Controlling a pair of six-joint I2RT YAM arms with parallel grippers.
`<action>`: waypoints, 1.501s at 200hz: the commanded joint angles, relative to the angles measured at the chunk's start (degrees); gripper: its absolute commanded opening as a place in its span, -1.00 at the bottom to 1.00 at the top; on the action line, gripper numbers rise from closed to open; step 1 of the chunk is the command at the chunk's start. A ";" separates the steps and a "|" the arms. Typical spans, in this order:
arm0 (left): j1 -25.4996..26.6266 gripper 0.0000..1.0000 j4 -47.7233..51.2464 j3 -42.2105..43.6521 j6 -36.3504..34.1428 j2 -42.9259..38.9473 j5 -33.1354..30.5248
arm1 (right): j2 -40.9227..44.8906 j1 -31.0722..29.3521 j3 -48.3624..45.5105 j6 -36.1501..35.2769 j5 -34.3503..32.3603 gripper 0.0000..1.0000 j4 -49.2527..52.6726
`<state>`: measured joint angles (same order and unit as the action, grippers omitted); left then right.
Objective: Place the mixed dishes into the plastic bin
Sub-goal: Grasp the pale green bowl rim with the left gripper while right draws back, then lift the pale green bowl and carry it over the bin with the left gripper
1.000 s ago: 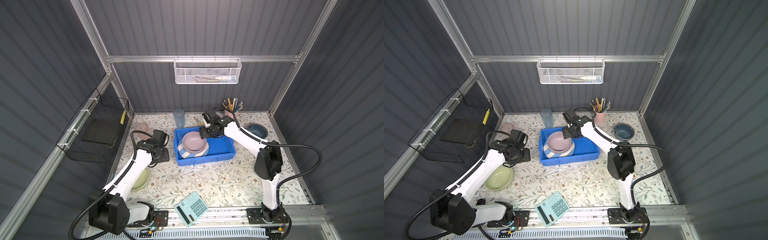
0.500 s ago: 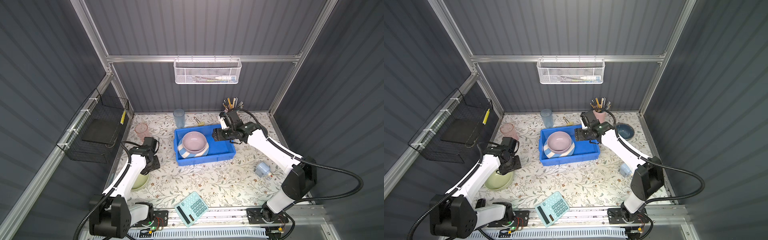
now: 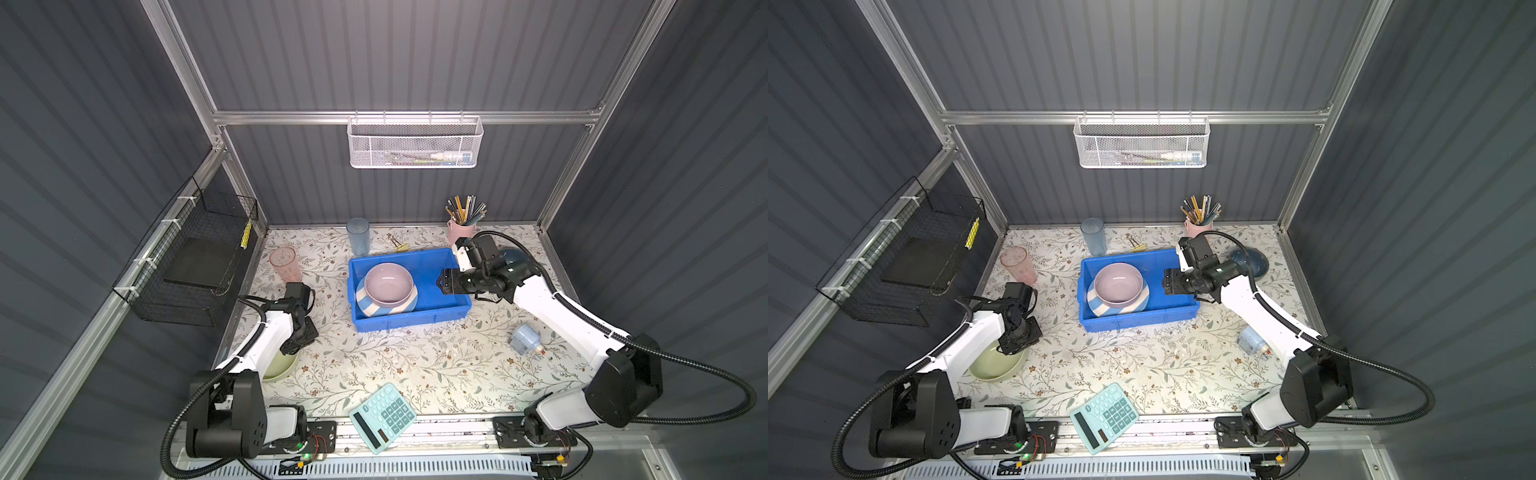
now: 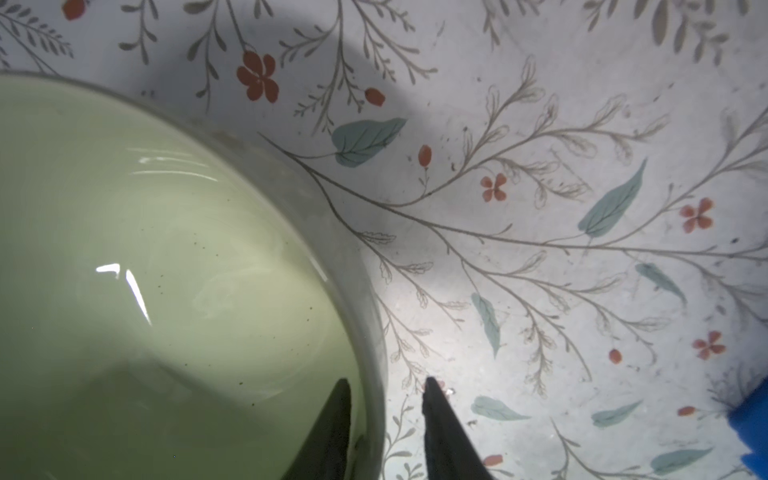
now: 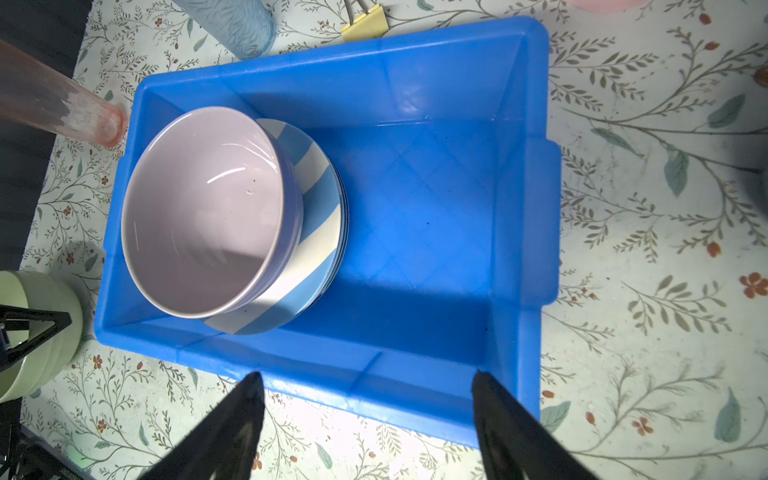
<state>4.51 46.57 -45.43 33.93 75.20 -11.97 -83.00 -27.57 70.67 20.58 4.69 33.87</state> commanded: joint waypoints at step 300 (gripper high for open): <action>11.83 -1.00 20.47 -56.70 -18.55 21.28 7.79 | 9.34 1.93 -8.21 2.80 -0.92 0.69 0.59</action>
<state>13.93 62.89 -95.13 18.52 94.74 -2.46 -74.67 -26.04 63.42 22.41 4.10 34.22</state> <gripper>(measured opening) 0.093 0.842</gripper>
